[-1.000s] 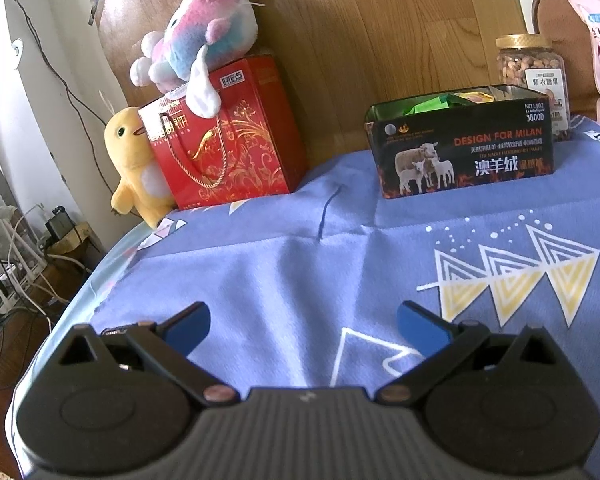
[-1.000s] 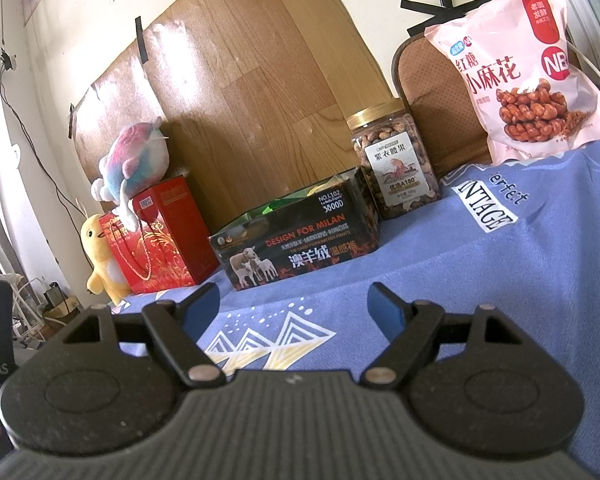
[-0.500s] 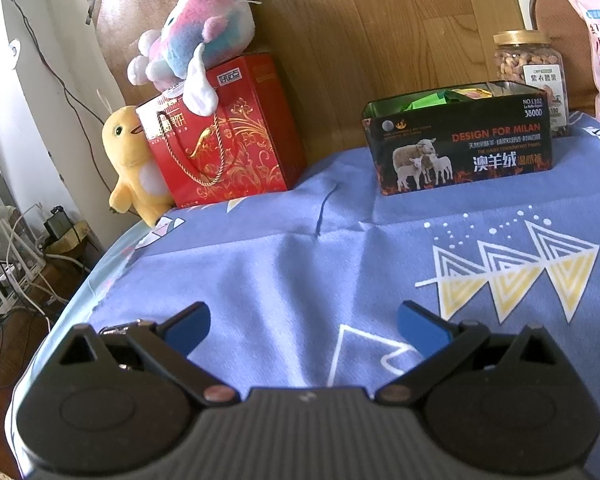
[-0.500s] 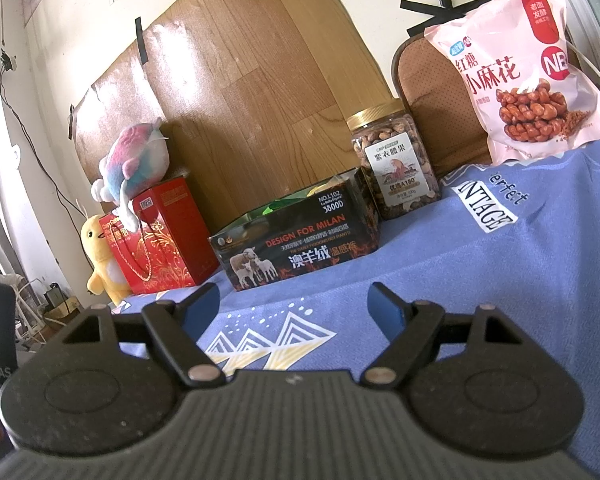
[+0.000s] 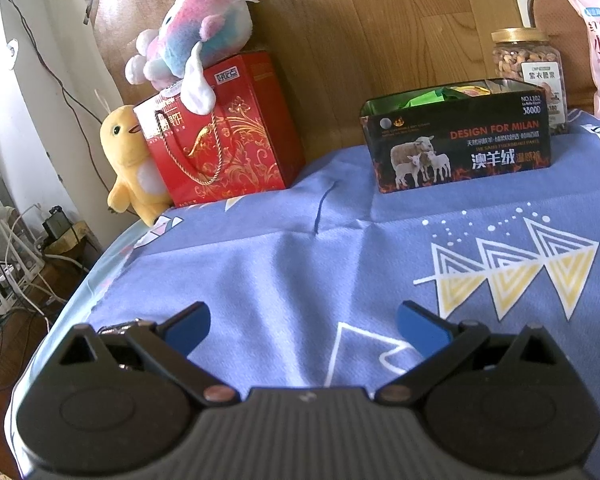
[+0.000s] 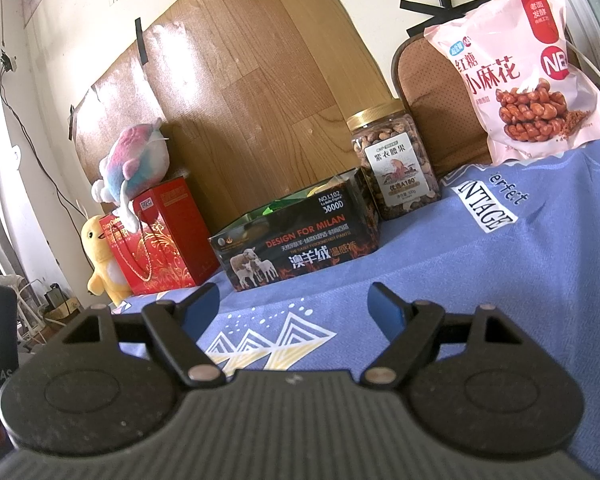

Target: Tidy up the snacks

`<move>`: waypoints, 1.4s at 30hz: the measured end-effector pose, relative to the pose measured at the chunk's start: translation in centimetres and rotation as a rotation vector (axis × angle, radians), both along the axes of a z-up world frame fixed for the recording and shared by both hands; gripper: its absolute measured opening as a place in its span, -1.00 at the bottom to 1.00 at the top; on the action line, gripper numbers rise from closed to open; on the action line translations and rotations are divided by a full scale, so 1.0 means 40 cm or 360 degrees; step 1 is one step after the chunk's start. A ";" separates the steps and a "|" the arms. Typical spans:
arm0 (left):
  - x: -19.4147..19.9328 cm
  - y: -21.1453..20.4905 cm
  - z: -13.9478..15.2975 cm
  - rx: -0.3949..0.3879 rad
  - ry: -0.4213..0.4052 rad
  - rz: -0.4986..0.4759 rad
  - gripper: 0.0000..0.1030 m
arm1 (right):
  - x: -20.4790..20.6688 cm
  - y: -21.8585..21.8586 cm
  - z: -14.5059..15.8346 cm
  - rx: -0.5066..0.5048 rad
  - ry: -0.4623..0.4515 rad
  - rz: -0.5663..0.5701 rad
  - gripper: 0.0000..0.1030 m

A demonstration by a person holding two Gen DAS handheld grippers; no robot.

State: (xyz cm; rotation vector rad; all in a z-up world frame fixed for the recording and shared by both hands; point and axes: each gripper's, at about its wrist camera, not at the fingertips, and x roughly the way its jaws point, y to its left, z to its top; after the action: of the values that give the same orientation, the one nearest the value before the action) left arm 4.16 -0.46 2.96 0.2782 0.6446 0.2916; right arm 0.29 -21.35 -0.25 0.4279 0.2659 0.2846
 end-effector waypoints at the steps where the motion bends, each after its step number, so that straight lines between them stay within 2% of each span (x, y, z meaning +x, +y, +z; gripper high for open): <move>1: 0.000 0.000 0.000 0.0000 0.0001 -0.0002 1.00 | 0.000 0.000 0.000 0.0000 0.0000 0.0000 0.62; 37: 0.005 0.001 0.002 -0.0013 0.0016 -0.0027 1.00 | 0.000 0.001 0.000 0.0002 -0.0001 -0.0002 0.62; 42: 0.001 0.002 0.006 -0.0078 0.0029 -0.0084 1.00 | 0.001 0.001 0.000 0.0003 0.0000 -0.0002 0.62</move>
State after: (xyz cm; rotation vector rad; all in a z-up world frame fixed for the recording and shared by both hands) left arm 4.21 -0.36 3.21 0.2506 0.6604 0.2228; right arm 0.32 -21.29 -0.27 0.4298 0.2650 0.2834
